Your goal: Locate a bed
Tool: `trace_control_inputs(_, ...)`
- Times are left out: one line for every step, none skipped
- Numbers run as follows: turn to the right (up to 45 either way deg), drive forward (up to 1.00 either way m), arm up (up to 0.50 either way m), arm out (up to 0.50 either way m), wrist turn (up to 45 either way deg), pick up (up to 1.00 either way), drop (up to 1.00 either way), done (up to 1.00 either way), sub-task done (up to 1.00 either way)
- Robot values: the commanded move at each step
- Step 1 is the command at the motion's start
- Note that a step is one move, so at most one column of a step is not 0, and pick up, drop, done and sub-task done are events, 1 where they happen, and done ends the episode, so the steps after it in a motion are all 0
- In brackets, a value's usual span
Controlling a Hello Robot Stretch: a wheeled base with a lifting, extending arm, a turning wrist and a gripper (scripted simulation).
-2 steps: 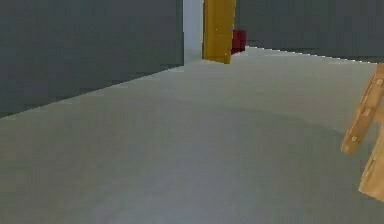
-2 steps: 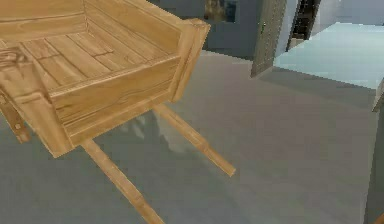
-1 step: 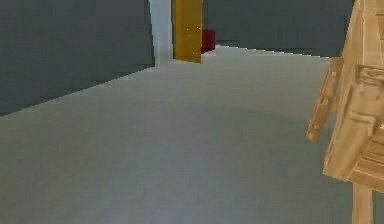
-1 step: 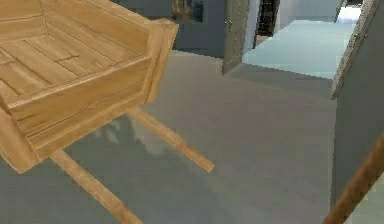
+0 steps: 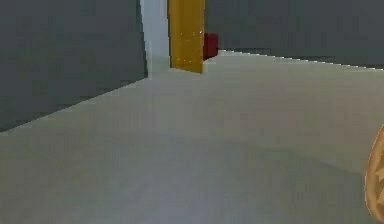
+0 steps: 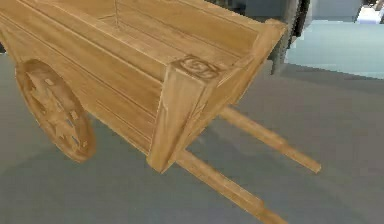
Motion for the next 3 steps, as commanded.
trace_control_inputs(33.0, 0.0, 0.0, 0.0, 0.0, 0.0, 0.0, 0.0, 0.0)
trace_control_inputs(0.0, 1.0, 0.0, 0.0, 0.0, 0.0, 0.0, 0.0, 0.0)
trace_control_inputs(0.0, 1.0, 0.0, 0.0, 0.0, 0.0, 0.0, 0.0, 0.0)
